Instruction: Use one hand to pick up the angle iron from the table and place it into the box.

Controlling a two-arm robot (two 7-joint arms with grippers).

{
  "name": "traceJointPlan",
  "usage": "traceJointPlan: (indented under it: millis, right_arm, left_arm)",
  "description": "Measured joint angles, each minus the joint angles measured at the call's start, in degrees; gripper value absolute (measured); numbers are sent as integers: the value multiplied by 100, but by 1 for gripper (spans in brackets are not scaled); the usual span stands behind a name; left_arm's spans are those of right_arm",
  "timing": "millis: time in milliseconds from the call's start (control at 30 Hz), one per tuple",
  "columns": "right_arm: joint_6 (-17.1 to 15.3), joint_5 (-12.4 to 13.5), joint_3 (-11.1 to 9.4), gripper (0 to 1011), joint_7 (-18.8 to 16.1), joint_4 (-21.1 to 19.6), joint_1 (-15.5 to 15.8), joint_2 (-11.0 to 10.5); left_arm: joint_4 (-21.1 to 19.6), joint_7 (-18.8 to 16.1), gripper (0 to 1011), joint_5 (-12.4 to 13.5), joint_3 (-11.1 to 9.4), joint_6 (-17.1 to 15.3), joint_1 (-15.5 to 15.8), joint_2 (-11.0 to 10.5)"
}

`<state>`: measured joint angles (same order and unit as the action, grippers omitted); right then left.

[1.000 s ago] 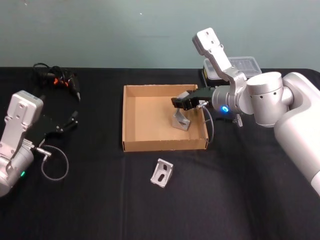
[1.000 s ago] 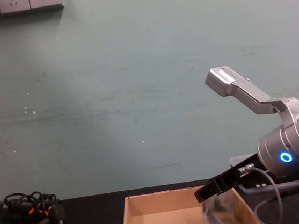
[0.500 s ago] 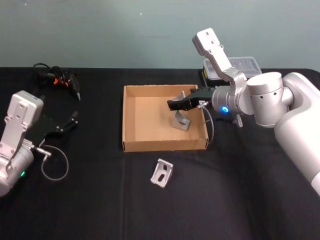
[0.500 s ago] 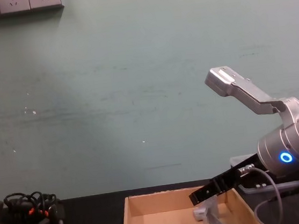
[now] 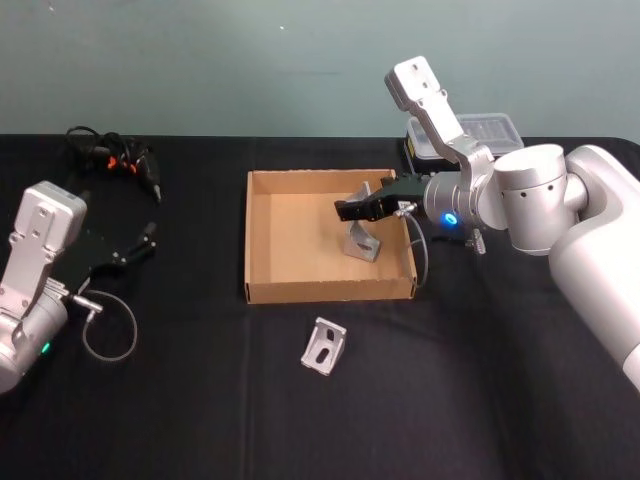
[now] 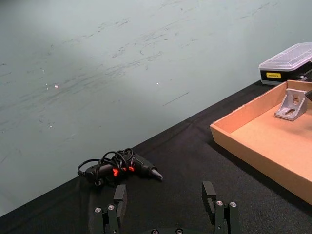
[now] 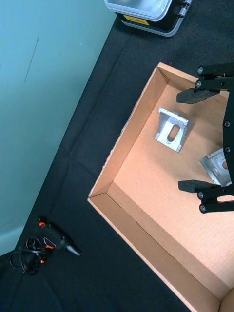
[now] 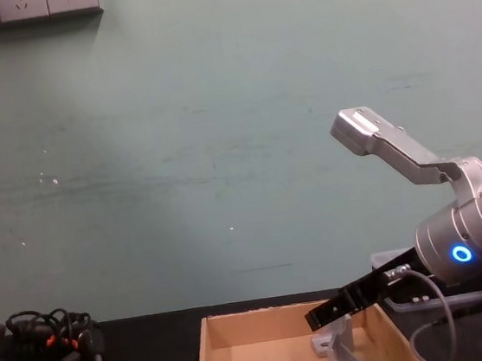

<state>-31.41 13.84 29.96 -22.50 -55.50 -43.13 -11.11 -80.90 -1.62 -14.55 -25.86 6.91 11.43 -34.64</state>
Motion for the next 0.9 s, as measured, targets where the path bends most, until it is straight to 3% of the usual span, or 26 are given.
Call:
traceJointPlan:
  millis: [267, 433, 467, 600, 800, 867, 900]
  right_arm:
    - [-25, -15, -10, 1002, -2, -95, 38, -24]
    - [-220, -154, -51, 1002, 43, -887, 330, -218]
    - [-220, -154, -51, 1002, 43, -887, 330, -218]
    - [-410, -200, -122, 1002, 61, -1625, 610, -387]
    - [-755, -181, -236, 1002, 24, -2564, 1022, -600]
    - [-947, -129, -310, 1002, -2, -3082, 1294, -714]
    - [-947, -129, -310, 1000, -2, -3082, 1294, -714]
  left_arm:
    - [0, 0, 1011, 0, 0, 0, 0, 0]
    - [0, 0, 1011, 0, 0, 0, 0, 0]
    - [0, 0, 1011, 0, 0, 0, 0, 0]
    - [0, 0, 1011, 0, 0, 0, 0, 0]
    - [0, 0, 1011, 0, 0, 0, 0, 0]
    - [0, 0, 1011, 0, 0, 0, 0, 0]
    - [-1, 0, 1011, 0, 0, 0, 0, 0]
